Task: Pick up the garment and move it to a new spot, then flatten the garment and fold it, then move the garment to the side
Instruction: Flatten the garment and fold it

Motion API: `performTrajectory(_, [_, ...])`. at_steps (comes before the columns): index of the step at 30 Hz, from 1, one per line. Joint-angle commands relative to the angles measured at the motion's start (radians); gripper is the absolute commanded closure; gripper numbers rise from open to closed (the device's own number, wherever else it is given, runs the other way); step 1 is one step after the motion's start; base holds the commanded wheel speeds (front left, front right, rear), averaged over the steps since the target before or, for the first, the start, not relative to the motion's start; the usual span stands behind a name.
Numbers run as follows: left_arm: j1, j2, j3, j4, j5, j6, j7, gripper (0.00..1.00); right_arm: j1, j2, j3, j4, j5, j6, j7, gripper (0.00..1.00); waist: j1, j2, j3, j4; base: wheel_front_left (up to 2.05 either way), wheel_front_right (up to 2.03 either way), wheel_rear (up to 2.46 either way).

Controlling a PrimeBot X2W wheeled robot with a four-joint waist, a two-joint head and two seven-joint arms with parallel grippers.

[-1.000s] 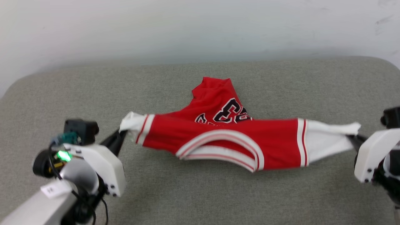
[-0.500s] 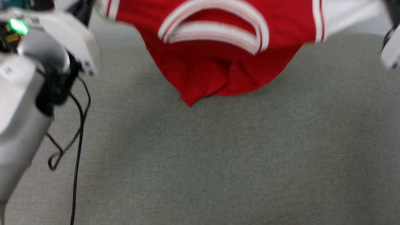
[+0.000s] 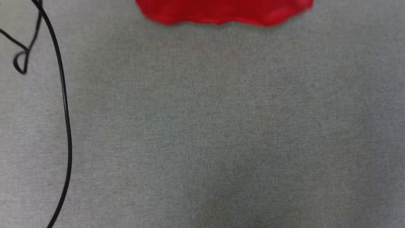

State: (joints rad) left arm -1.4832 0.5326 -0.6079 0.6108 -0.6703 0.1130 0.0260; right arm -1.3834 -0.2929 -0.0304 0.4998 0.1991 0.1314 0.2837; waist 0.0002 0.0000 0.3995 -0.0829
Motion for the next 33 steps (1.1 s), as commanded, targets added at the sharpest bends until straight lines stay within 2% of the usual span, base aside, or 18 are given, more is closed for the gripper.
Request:
performTrajectory(1, [-0.036,0.001,0.009,0.024,0.004,-0.007,-0.02,1.0,-0.042,0.006,0.001,0.025,-0.006,-0.002,-0.018,1.0,-0.0002,0.0,0.047,-0.012,0.0,0.0,0.0])
performTrajectory(9, [-0.138,-0.011,0.015,0.129,0.016,-0.036,-0.072,1.0,-0.2,0.01,0.055,0.133,-0.006,-0.002,-0.104,1.0,-0.0002,0.0,0.136,-0.017,0.0,0.0,0.0])
performTrajectory(17, [-0.07,-0.049,0.024,0.216,-0.04,-0.069,-0.084,1.0,-0.192,0.028,0.128,0.262,0.045,-0.001,-0.164,1.0,-0.0002,0.0,0.178,-0.002,0.0,0.0,0.0])
performTrajectory(18, [-0.014,-0.066,0.029,0.254,-0.069,-0.088,-0.094,1.0,-0.152,0.034,0.158,0.318,0.08,-0.002,-0.196,1.0,-0.0002,0.0,0.172,0.004,0.0,0.0,0.0])
performTrajectory(26, [0.217,-0.103,0.052,0.336,-0.161,-0.164,-0.151,1.0,0.069,0.043,0.253,0.437,0.19,-0.001,-0.277,1.0,-0.0002,0.0,0.086,0.021,0.0,0.0,0.0])
performTrajectory(30, [0.363,-0.115,0.049,0.366,-0.194,-0.192,-0.182,1.0,0.238,0.049,0.296,0.462,0.245,-0.001,-0.31,1.0,-0.0002,0.0,0.001,0.023,0.0,0.0,0.0])
performTrajectory(31, [0.47,-0.125,0.047,0.383,-0.211,-0.201,-0.211,1.0,0.372,0.044,0.322,0.476,0.292,-0.001,-0.327,1.0,-0.0002,0.0,-0.071,0.028,0.0,0.0,0.0])
performTrajectory(33, [0.537,-0.134,0.043,0.389,-0.218,-0.205,-0.229,1.0,0.447,0.038,0.334,0.474,0.321,-0.001,-0.338,1.0,-0.0002,0.0,-0.114,0.03,0.0,0.0,0.0])
